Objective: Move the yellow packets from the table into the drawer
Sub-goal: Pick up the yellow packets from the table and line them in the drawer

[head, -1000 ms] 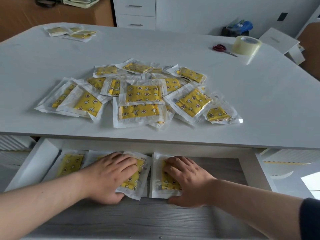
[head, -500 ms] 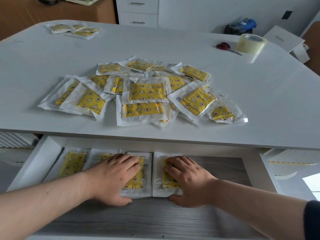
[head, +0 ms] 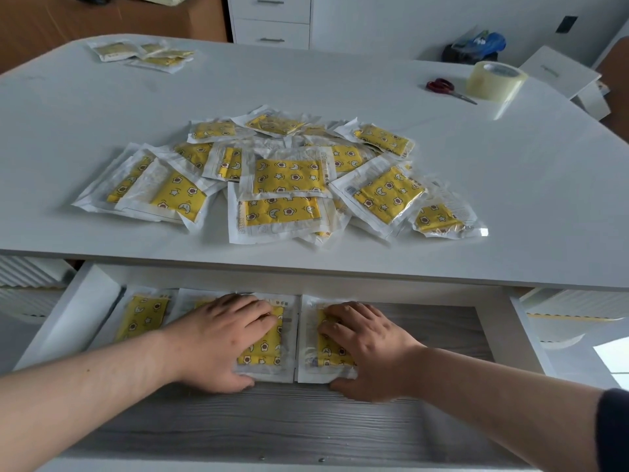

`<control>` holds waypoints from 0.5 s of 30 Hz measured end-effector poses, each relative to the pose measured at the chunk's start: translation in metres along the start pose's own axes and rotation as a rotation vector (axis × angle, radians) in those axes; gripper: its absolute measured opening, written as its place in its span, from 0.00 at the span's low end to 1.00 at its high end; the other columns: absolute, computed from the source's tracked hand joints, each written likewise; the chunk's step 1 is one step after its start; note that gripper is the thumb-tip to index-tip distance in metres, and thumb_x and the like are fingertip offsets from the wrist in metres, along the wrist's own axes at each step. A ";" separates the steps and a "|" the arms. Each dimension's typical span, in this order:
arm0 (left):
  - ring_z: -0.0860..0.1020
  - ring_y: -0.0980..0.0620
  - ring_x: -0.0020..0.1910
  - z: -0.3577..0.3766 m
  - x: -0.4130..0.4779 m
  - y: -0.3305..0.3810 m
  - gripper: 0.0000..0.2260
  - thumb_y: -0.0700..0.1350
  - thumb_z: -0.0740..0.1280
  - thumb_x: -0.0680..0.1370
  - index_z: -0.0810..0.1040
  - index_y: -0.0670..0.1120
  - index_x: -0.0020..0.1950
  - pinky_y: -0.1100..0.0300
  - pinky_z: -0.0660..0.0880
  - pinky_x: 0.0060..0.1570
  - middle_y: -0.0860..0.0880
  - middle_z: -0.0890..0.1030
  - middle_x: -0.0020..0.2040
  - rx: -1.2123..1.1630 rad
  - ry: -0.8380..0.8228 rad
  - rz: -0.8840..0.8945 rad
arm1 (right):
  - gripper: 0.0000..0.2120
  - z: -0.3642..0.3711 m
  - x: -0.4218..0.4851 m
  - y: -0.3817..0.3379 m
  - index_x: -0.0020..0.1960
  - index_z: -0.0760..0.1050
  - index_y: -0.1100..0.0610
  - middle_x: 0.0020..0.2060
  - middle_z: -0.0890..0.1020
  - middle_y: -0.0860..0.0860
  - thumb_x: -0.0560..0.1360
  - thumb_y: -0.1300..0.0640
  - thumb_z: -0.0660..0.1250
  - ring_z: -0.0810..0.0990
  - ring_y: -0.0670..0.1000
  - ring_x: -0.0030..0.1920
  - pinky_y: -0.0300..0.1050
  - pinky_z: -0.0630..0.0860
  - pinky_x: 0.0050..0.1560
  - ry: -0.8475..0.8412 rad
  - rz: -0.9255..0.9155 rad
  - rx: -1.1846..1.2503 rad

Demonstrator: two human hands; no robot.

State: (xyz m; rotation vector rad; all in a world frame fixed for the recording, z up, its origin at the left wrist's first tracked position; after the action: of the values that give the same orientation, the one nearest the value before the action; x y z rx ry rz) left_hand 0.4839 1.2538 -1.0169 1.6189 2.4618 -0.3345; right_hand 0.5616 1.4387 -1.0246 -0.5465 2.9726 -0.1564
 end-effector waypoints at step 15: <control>0.79 0.56 0.52 -0.004 -0.002 -0.020 0.20 0.57 0.59 0.73 0.83 0.50 0.55 0.63 0.65 0.59 0.54 0.83 0.53 -0.158 0.279 -0.027 | 0.30 -0.003 0.006 0.023 0.61 0.80 0.50 0.58 0.79 0.48 0.68 0.34 0.60 0.74 0.53 0.61 0.41 0.65 0.62 0.055 0.195 0.259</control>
State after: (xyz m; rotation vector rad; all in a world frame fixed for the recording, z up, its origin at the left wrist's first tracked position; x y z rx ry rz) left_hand 0.4665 1.2459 -1.0105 1.6643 2.6314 0.0894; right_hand 0.5481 1.4582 -1.0254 -0.2232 2.9686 -0.5356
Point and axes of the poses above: each hand's wrist, its own x-axis towards the middle knuckle, its own z-axis out of the palm, y = z × x, the point moved 6 cm from there along x, towards the middle knuckle
